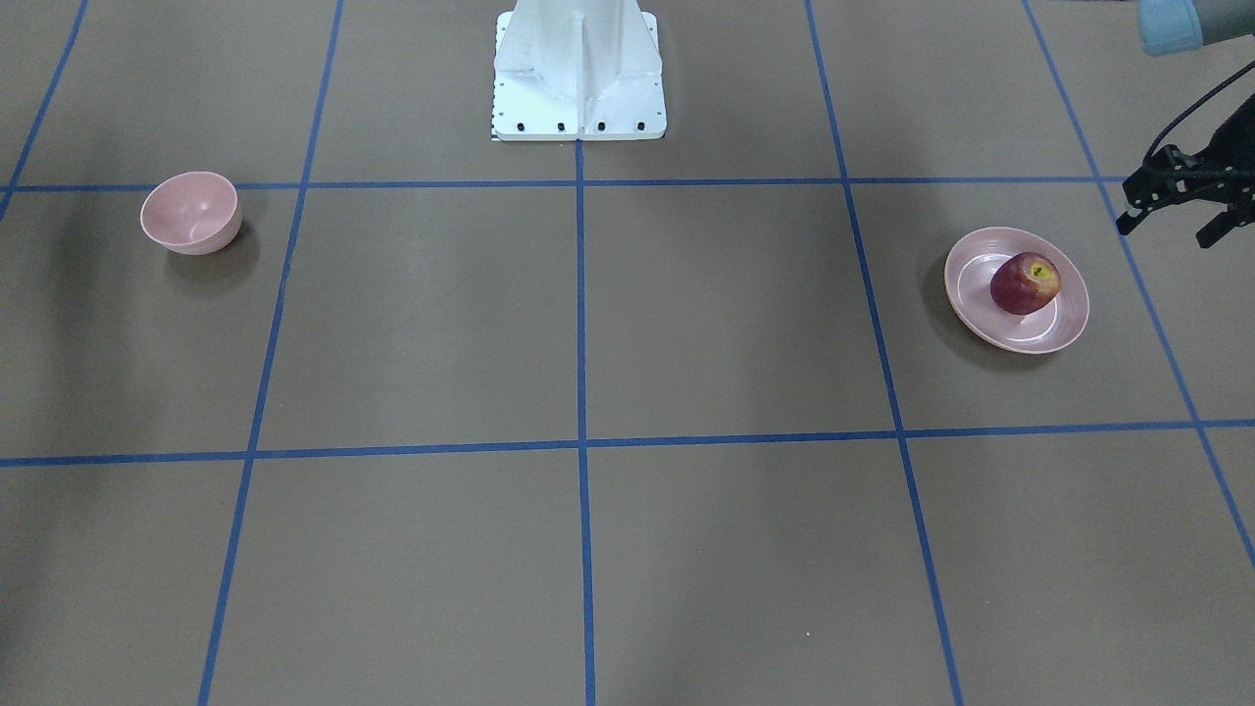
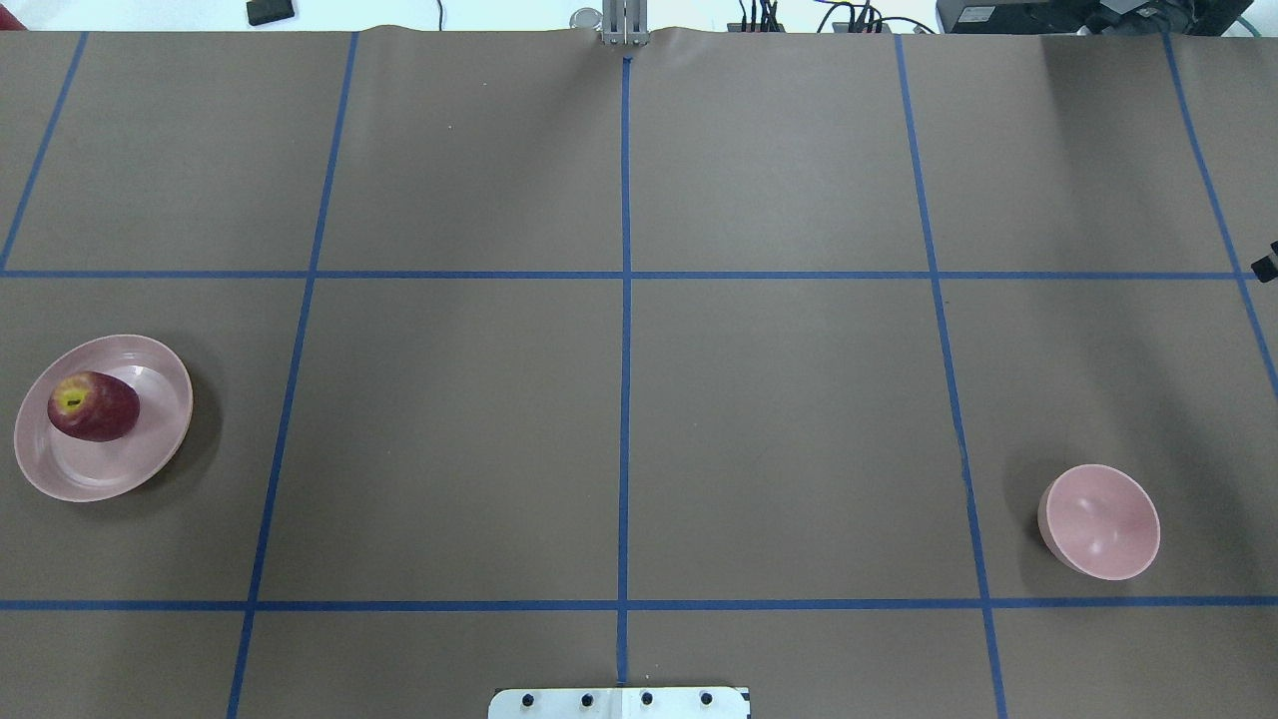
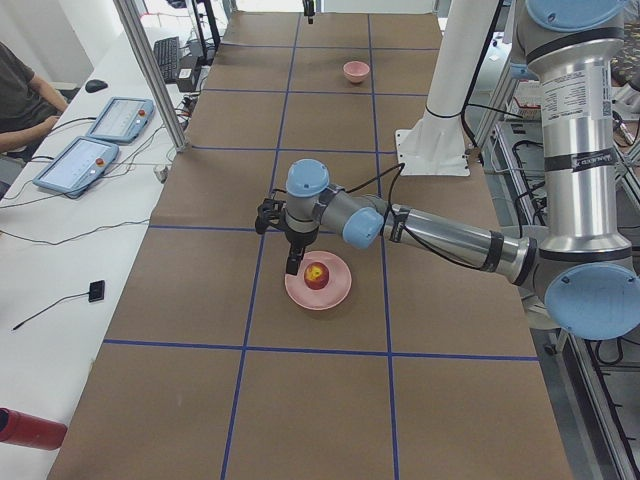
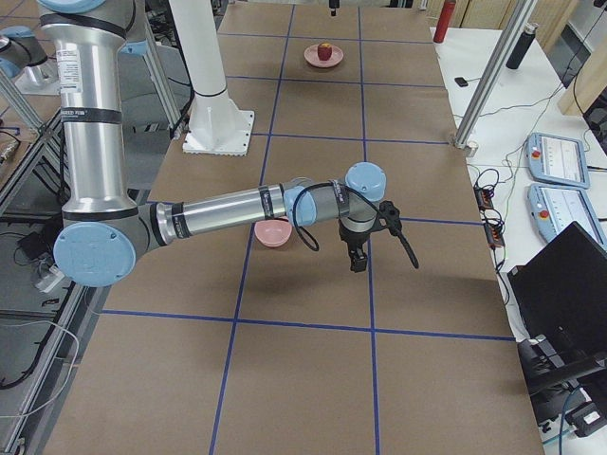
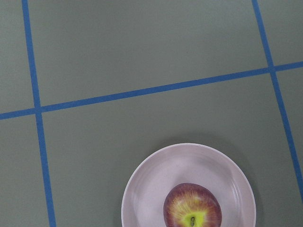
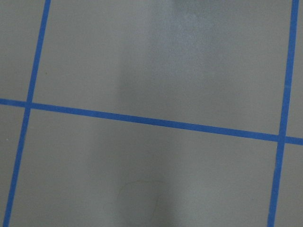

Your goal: Move apple from plate to bowl

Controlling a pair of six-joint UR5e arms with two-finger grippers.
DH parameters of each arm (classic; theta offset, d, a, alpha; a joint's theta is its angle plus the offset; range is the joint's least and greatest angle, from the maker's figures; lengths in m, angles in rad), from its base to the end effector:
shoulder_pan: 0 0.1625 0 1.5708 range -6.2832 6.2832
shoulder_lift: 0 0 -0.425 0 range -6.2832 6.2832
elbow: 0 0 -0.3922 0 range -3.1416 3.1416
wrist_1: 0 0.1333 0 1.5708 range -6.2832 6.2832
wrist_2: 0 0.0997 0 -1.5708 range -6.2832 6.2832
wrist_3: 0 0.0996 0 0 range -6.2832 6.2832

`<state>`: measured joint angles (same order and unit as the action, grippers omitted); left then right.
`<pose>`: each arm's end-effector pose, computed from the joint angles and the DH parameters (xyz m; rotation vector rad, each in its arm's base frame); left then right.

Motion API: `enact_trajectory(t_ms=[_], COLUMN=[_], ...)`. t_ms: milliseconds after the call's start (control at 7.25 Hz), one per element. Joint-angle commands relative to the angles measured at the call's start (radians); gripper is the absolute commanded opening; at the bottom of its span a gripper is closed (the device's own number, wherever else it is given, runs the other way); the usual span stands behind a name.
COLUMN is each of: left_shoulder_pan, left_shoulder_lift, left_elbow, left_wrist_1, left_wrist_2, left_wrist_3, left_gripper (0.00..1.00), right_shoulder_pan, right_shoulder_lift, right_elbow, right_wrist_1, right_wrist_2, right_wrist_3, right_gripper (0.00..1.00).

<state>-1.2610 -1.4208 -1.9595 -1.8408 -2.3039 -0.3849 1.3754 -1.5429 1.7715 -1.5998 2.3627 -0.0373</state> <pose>0.0709 -0.4400 0.5061 0.2123 0.8386 0.1160 -0.0369 -0.5079 0.5473 0.1266 -0.8047 -0.2988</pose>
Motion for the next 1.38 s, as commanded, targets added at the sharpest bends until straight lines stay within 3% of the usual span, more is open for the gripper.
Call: enact_trajectory(t_ms=[0,1241], left_shoulder_pan=[0.000,0.002], left_shoulder_lift=[-0.001,-0.001], left_elbow=[-0.002,0.004], left_wrist_1=[0.009,0.006], left_wrist_2=[-0.009,-0.035], left_wrist_3=[-0.002,-0.003], left_gripper=[0.98,0.98], right_shoulder_pan=[-0.001,-0.004], right_shoulder_lift=[0.021,0.009], right_elbow=[0.014,0.046], right_wrist_1=[-0.069,-0.085], right_wrist_2=[-0.010,-0.028], right_wrist_3=[-0.055,-0.044], right_gripper=[1.00,1.00])
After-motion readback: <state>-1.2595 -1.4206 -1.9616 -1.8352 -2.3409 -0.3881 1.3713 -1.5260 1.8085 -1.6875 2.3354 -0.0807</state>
